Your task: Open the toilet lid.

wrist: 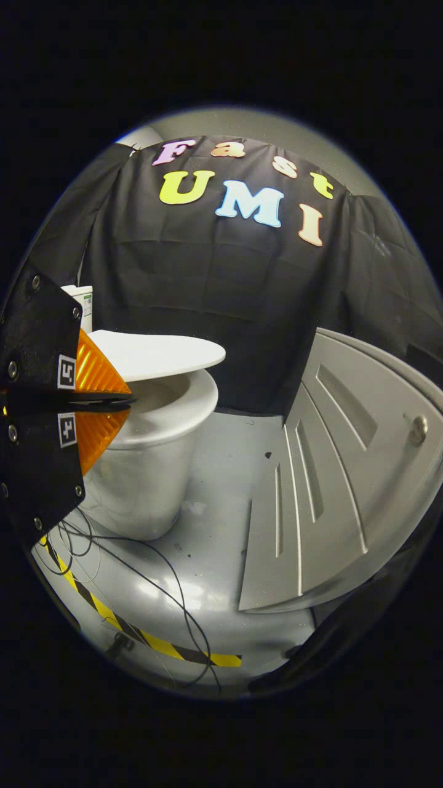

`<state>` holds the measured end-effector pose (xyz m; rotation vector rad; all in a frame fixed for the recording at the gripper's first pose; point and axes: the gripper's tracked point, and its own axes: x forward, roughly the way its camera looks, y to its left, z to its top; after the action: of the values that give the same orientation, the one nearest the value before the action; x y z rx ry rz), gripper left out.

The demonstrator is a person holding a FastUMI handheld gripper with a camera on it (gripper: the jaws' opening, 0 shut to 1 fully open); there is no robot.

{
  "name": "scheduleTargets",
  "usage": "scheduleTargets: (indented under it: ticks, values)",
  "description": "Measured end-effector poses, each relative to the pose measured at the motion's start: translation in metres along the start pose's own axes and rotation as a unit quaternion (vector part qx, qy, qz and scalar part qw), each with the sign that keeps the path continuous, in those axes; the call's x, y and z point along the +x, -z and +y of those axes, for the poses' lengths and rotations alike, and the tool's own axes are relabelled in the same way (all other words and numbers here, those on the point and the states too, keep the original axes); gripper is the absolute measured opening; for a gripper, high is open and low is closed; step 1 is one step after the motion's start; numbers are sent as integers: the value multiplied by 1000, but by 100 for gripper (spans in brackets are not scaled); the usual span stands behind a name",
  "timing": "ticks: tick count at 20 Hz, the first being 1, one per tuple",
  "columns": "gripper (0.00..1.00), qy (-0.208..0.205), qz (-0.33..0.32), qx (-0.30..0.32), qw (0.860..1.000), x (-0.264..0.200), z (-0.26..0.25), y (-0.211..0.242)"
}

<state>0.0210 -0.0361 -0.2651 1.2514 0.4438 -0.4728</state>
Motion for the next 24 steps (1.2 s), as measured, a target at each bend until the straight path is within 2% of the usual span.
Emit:
scheduleTargets:
  ticks: [9, 24]
  values:
    - [0, -17, -4, -69, 997, -21, 53, 0]
    - [0, -65, -22, -143, 987, -53, 136, 17]
